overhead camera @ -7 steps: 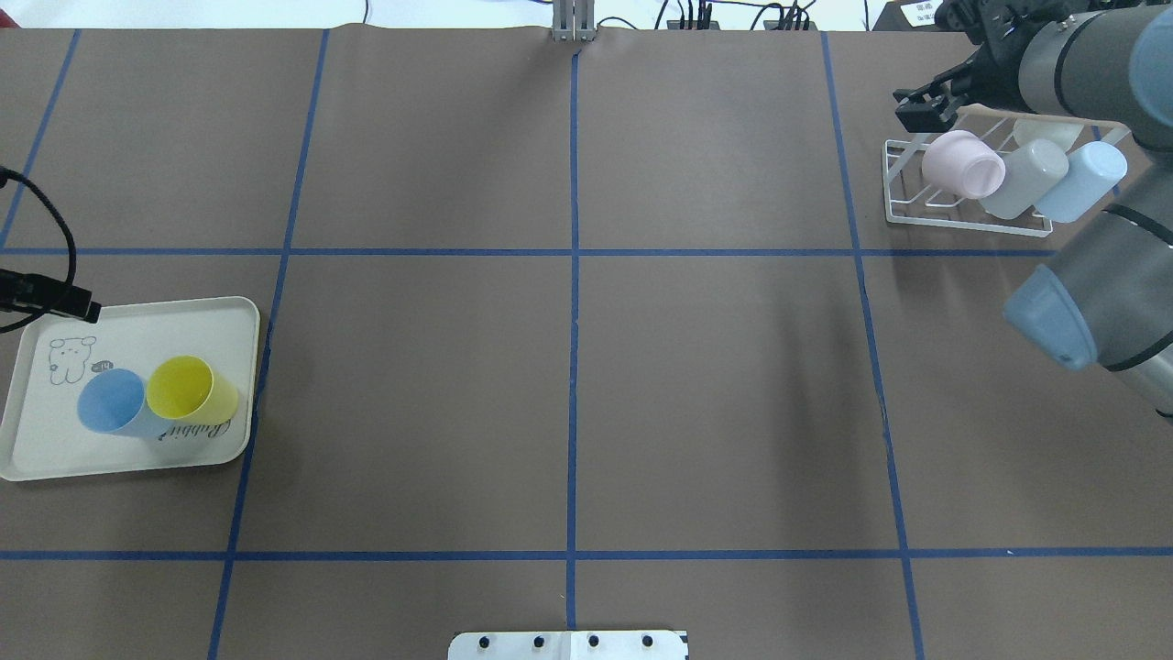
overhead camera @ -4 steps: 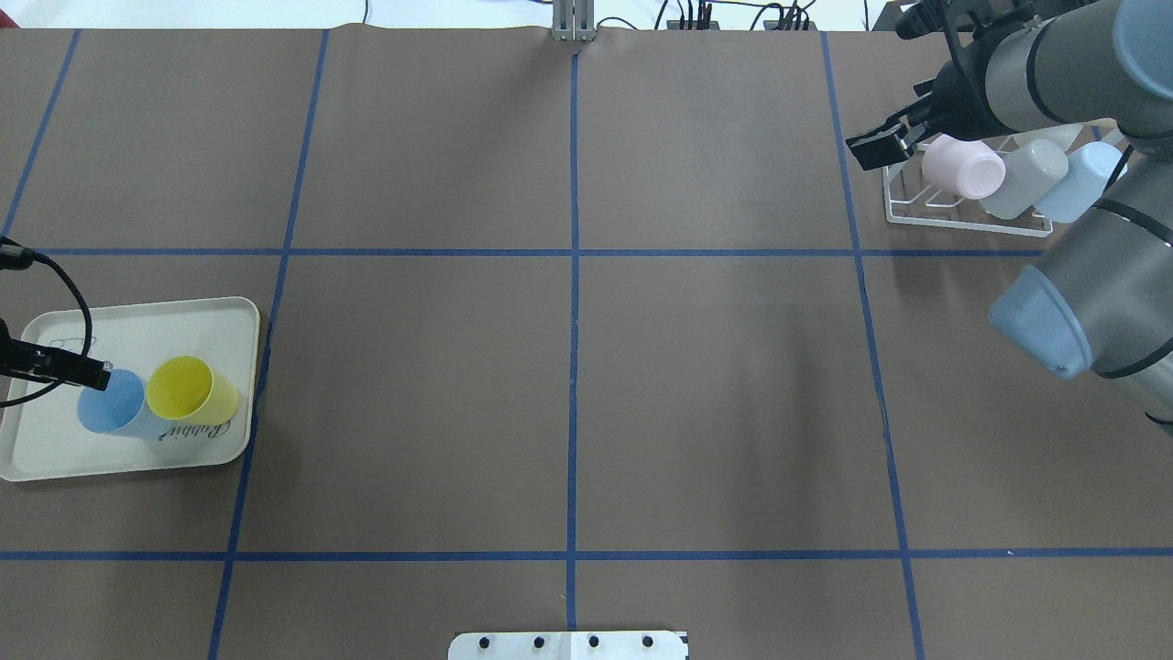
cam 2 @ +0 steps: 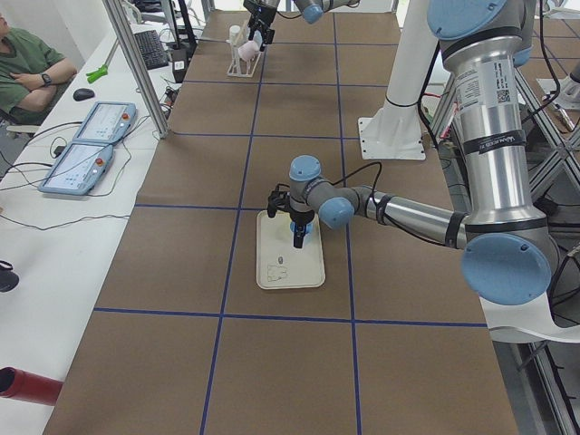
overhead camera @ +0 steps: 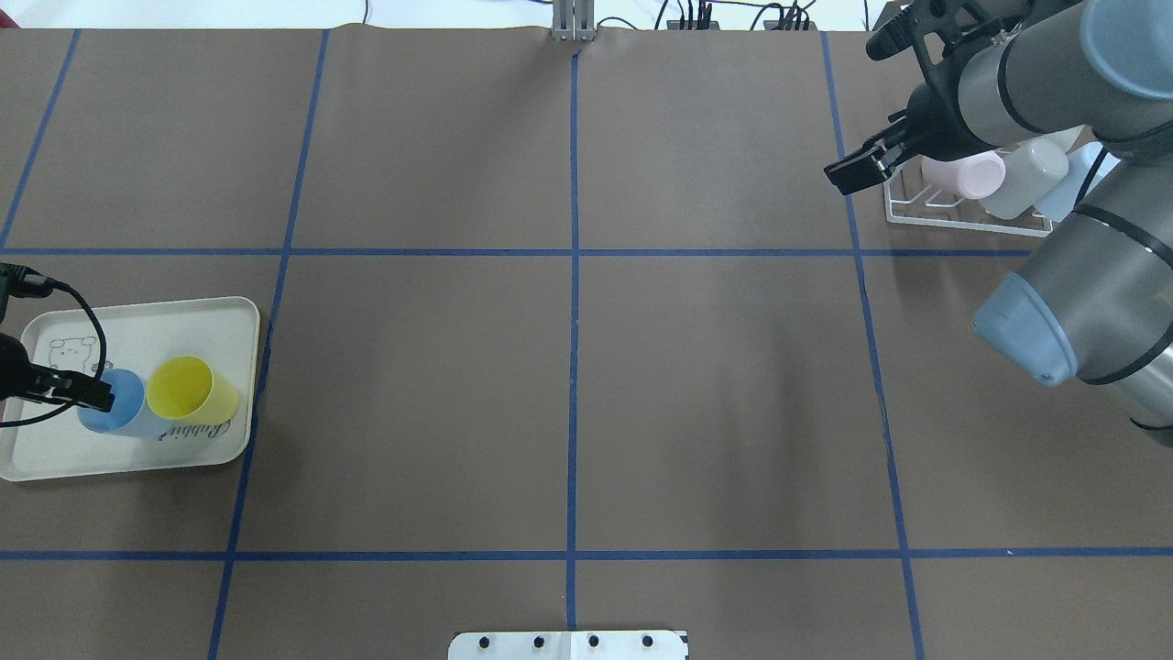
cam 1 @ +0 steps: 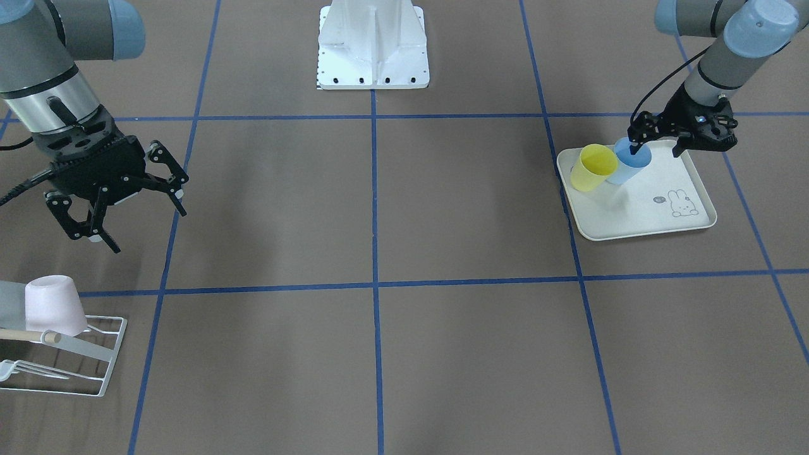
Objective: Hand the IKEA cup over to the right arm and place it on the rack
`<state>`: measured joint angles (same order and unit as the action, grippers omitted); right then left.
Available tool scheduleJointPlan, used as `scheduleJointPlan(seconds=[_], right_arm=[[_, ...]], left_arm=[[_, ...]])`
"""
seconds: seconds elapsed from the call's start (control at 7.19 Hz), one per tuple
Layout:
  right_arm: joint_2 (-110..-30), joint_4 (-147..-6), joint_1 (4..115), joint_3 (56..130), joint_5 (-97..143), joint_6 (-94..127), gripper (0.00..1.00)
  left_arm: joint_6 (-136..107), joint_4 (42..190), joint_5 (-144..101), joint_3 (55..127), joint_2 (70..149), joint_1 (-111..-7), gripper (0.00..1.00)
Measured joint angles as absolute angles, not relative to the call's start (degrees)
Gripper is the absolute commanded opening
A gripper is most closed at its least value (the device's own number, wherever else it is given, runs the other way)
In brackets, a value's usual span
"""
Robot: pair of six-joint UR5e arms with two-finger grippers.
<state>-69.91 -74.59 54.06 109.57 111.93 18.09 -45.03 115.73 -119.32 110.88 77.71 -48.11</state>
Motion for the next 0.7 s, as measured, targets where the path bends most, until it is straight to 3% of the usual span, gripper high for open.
scheduleJointPlan(seconds=[0.14,0.7], right_arm=[[-70.0,-74.6,53.9,109.6,111.8,18.0,1.00],[-70.3,-74.4,53.2,109.4,111.4,18.0,1.00]], left_arm=[[-45.4,115.9,-119.6,110.6,77.9,-48.1,0.00],[-45.5,116.0,-124.0,112.6,77.8,-48.4,0.00]])
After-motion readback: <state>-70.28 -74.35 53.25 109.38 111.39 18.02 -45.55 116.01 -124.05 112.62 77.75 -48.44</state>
